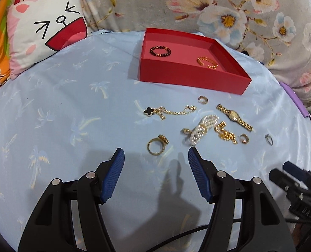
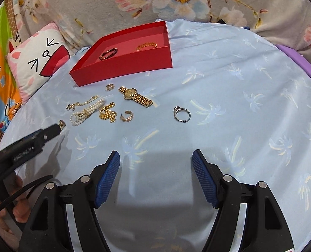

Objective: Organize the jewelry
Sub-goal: 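Close the right tool on the gold watch while the left tool approaches the pearl bracelet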

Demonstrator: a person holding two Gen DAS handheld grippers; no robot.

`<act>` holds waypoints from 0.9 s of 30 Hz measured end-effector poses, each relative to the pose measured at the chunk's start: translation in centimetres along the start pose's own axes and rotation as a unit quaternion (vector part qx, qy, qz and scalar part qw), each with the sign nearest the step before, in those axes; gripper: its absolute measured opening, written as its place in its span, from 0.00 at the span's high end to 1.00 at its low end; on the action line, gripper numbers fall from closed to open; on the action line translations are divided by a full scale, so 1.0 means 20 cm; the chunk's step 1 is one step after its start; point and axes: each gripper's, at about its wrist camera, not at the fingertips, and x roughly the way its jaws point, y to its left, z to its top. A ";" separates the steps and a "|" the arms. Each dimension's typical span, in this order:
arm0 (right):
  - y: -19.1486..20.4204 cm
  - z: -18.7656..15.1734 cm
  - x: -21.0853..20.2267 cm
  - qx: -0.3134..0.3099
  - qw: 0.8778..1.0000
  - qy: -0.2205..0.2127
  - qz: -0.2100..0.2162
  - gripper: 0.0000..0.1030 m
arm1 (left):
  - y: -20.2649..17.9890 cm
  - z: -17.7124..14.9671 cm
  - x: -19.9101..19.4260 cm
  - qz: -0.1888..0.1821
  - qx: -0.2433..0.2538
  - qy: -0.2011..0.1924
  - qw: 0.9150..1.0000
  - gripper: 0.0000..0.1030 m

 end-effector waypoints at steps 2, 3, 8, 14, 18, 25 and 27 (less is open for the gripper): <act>-0.01 0.03 0.02 0.007 1.000 0.001 0.008 0.32 | 0.01 0.00 -0.01 -0.002 -0.002 -0.003 1.000 0.41; -0.02 0.05 0.03 0.012 1.000 0.000 0.013 0.32 | 0.01 0.00 -0.01 -0.001 -0.001 -0.006 1.000 0.41; 0.02 0.19 0.11 0.006 1.000 -0.007 0.026 0.38 | 0.05 0.01 0.01 0.001 -0.009 -0.001 1.000 0.41; 0.10 0.31 0.28 -0.018 0.999 0.006 0.035 0.52 | 0.10 0.03 0.02 0.004 -0.016 0.003 1.000 0.41; 0.16 0.38 0.36 -0.043 0.999 0.011 0.031 0.55 | 0.11 0.03 0.03 -0.003 -0.021 0.008 1.000 0.41; 0.21 0.41 0.42 -0.078 0.997 0.016 0.015 0.66 | 0.12 0.04 0.04 -0.007 -0.022 0.008 1.000 0.41; 0.22 0.41 0.42 -0.081 0.996 0.016 0.014 0.74 | 0.12 0.04 0.04 -0.009 -0.024 0.009 1.000 0.41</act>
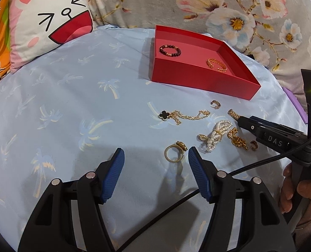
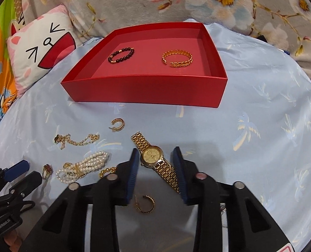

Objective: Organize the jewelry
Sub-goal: 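Close the right tool on the gold watch while the left tool approaches the pearl bracelet, then close the left tool on the pearl bracelet while the right tool lifts the watch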

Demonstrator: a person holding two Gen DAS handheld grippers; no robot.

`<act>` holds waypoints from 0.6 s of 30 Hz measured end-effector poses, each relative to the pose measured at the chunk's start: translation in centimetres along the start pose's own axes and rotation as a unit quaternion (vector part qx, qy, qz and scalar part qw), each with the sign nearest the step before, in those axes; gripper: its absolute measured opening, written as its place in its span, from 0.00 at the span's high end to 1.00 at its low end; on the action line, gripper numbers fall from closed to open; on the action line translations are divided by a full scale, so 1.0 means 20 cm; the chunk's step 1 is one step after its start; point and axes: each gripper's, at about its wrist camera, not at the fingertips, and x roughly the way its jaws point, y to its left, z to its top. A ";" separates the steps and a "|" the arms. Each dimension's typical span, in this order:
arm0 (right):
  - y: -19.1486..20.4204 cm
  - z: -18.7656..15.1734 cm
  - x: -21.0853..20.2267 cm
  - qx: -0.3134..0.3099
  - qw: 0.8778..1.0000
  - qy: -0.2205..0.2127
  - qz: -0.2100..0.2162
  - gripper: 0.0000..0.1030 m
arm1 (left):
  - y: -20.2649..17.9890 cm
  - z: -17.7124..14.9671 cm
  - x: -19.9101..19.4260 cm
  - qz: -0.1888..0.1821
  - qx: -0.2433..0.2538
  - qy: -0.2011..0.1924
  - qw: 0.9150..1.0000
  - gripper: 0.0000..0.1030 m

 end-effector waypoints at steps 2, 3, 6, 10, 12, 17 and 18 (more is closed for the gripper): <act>0.00 0.00 0.00 0.000 1.000 -0.001 -0.001 0.79 | 0.00 0.00 0.00 -0.002 0.000 0.001 1.000 0.41; -0.01 0.00 -0.01 0.000 1.000 -0.001 0.000 0.79 | 0.00 0.00 0.00 -0.003 0.000 0.000 1.000 0.41; -0.02 -0.01 -0.02 0.006 1.000 -0.003 -0.002 0.79 | -0.01 0.01 -0.01 -0.008 0.005 -0.002 1.000 0.41; -0.07 -0.07 -0.07 0.034 0.999 -0.007 -0.001 0.79 | -0.05 0.04 -0.03 -0.027 0.023 -0.006 0.999 0.41; -0.11 -0.12 -0.11 0.049 0.999 -0.010 -0.004 0.79 | -0.09 0.06 -0.02 -0.037 0.032 -0.004 0.999 0.41; -0.18 -0.21 -0.19 0.085 0.996 -0.017 -0.005 0.79 | -0.21 0.10 0.02 -0.058 0.066 0.001 0.996 0.42; -0.19 -0.23 -0.21 0.090 0.996 -0.016 -0.006 0.79 | -0.23 0.11 0.04 -0.059 0.074 0.002 0.996 0.43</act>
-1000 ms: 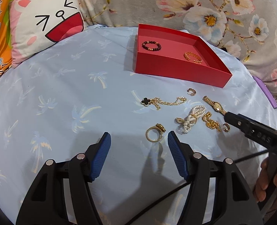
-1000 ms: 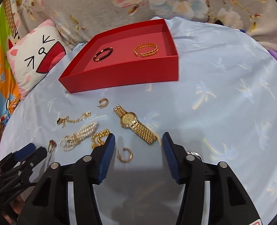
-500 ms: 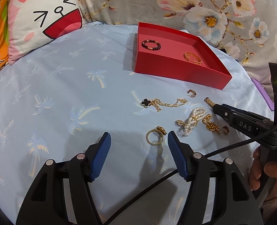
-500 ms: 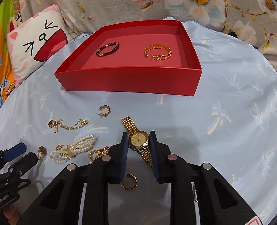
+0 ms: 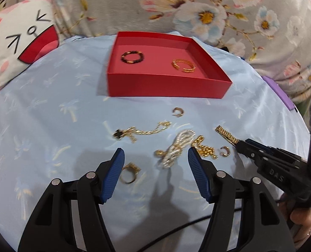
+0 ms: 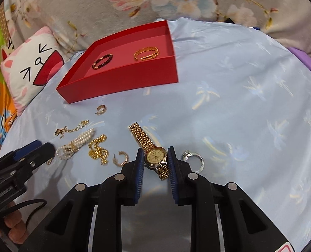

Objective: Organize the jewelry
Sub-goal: 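Close the left tool on the pearl bracelet while the right tool lifts the watch, then carry the watch and pearl bracelet into the red box and open both tools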

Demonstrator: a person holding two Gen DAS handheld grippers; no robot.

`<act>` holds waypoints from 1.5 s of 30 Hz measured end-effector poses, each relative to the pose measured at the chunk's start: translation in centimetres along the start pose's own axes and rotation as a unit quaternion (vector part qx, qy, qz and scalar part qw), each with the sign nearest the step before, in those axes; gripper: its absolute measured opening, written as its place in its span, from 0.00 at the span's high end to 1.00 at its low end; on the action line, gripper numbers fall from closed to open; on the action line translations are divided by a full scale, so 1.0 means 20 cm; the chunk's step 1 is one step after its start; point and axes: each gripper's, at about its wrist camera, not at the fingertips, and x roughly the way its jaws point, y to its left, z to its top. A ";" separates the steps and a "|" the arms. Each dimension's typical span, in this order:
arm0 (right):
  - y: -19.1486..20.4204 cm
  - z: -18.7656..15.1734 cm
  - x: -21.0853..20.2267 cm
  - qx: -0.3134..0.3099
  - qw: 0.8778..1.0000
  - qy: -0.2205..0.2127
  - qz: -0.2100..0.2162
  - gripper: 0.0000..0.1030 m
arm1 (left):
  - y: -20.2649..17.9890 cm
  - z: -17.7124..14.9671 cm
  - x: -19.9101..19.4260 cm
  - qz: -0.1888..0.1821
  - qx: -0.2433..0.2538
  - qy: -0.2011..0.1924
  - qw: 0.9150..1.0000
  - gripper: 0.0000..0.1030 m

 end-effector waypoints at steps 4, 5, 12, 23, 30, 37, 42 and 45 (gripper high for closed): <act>-0.01 -0.02 -0.02 0.004 1.000 -0.001 0.003 0.79 | -0.07 0.02 0.07 -0.008 0.020 0.013 1.000 0.51; -0.01 -0.02 -0.02 0.004 1.000 -0.001 0.003 0.79 | -0.08 0.02 0.09 -0.008 0.021 0.016 1.000 0.52; -0.01 -0.02 -0.02 0.004 1.000 -0.002 0.003 0.79 | -0.09 -0.01 0.14 -0.005 0.023 0.027 0.999 0.72; -0.02 -0.01 -0.03 0.006 1.000 -0.014 0.006 0.79 | -0.08 -0.02 0.09 -0.019 0.006 0.023 1.000 0.80; -0.05 -0.03 -0.09 0.024 0.999 -0.020 0.017 0.79 | -0.06 0.01 -0.06 -0.024 0.001 0.002 1.000 0.80; -0.03 0.00 -0.26 0.026 0.998 -0.045 0.030 0.79 | -0.02 0.06 -0.21 -0.023 -0.015 -0.021 0.999 0.80; 0.01 0.10 -0.41 0.016 0.996 -0.080 0.033 0.79 | 0.01 0.16 -0.32 -0.032 -0.017 -0.044 0.998 0.80; 0.03 0.21 -0.45 0.008 0.994 -0.096 0.042 0.79 | 0.02 0.24 -0.34 -0.027 -0.011 -0.056 0.998 0.80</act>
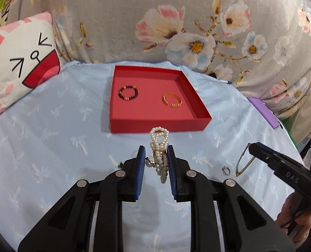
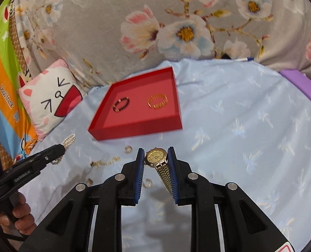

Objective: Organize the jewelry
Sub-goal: 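Carry the watch and pearl bracelet into the red box and open both tools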

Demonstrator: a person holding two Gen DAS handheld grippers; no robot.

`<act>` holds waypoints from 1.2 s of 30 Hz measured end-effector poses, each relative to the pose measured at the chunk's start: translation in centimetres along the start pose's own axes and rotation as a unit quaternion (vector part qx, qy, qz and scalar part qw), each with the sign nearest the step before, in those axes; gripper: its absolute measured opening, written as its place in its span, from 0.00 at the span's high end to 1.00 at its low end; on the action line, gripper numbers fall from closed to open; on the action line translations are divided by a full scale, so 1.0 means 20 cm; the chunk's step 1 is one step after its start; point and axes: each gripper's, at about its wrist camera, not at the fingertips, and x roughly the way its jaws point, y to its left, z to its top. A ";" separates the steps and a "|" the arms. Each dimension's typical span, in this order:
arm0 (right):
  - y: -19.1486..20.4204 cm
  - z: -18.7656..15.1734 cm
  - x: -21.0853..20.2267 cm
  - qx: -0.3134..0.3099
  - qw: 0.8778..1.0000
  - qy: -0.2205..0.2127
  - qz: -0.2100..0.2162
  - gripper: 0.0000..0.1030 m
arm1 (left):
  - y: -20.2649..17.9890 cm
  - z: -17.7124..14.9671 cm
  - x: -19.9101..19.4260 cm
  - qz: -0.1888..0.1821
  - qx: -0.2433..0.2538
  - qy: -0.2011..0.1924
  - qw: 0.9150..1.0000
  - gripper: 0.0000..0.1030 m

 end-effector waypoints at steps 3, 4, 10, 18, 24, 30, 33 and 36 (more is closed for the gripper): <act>0.04 0.11 0.02 -0.008 1.000 -0.012 0.012 0.79 | 0.01 0.09 0.02 0.010 0.010 -0.012 1.000 0.80; 0.05 0.16 0.03 -0.011 1.000 -0.015 0.015 0.79 | 0.01 0.12 0.03 0.012 0.012 -0.015 1.000 0.80; 0.15 0.40 0.17 -0.026 0.999 -0.033 0.024 0.79 | 0.05 0.31 0.18 0.022 0.014 -0.019 0.999 0.80; 0.21 0.59 0.49 -0.024 0.999 -0.015 0.044 0.79 | 0.08 0.48 0.44 0.024 0.013 -0.011 1.000 0.80; 0.20 0.55 0.73 -0.026 0.999 0.023 0.038 0.79 | 0.11 0.50 0.63 0.023 0.003 0.011 1.000 0.80; 0.13 0.48 0.88 -0.018 0.998 0.057 0.020 0.79 | 0.13 0.46 0.76 0.029 -0.001 0.033 0.999 0.80; 0.09 0.46 0.91 -0.013 0.998 0.062 0.015 0.79 | 0.14 0.46 0.81 0.029 -0.006 0.038 0.999 0.80; 0.08 0.45 0.91 -0.011 0.998 0.053 0.012 0.78 | 0.15 0.46 0.83 0.031 -0.012 0.040 0.999 0.79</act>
